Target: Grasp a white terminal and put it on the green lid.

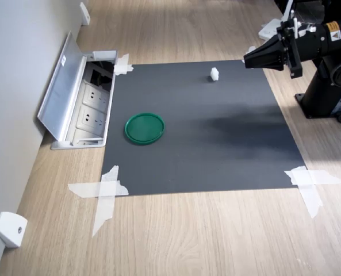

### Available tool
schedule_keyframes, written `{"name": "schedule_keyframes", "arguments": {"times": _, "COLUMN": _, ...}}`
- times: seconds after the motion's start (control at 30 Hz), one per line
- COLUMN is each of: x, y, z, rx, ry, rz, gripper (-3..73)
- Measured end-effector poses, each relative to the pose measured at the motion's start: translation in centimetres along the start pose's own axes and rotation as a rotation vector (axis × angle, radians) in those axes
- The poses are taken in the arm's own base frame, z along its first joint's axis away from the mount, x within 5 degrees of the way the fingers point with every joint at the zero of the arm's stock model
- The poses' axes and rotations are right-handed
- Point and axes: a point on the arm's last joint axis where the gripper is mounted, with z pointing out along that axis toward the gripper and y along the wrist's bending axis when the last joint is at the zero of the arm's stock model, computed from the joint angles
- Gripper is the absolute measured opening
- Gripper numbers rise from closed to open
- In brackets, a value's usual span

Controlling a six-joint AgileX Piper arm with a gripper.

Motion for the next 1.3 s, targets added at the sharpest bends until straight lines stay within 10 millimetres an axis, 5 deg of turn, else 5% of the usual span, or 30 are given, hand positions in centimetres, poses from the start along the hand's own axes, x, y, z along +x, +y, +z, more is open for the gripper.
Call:
{"name": "schedule_keyframes", "arguments": {"times": 0.3, "x": -0.3, "y": 0.0, "z": 0.4, "rx": -0.001, "ry": 0.057, "rz": 0.002, "gripper": -0.8}}
{"name": "schedule_keyframes", "arguments": {"times": 0.57, "x": -6.9, "y": 0.2, "z": 1.6, "rx": -0.014, "ry": 0.159, "rz": 0.002, "gripper": -0.8}}
{"name": "schedule_keyframes", "arguments": {"times": 0.83, "x": -11.2, "y": 0.4, "z": 5.1, "rx": -0.058, "ry": 0.545, "rz": -0.005, "gripper": -0.8}}
{"name": "schedule_keyframes", "arguments": {"times": 1.3, "x": -11.1, "y": -1.5, "z": 7.2, "rx": 0.015, "ry": 0.905, "rz": -0.251, "gripper": -0.8}}
